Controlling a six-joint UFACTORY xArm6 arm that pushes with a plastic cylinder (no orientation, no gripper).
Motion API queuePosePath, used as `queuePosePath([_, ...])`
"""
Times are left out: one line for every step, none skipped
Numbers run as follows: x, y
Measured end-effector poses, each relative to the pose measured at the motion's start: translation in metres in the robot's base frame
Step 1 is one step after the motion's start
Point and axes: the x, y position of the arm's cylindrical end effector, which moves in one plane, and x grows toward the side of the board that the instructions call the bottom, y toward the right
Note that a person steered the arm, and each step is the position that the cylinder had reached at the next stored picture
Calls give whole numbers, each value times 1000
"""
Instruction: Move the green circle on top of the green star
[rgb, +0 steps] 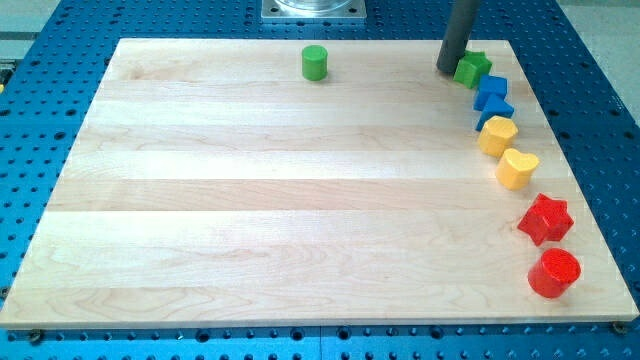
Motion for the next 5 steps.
queuePosePath([5, 6])
queuePosePath([11, 15])
queuePosePath([11, 7])
queuePosePath([48, -58])
queuePosePath([93, -166])
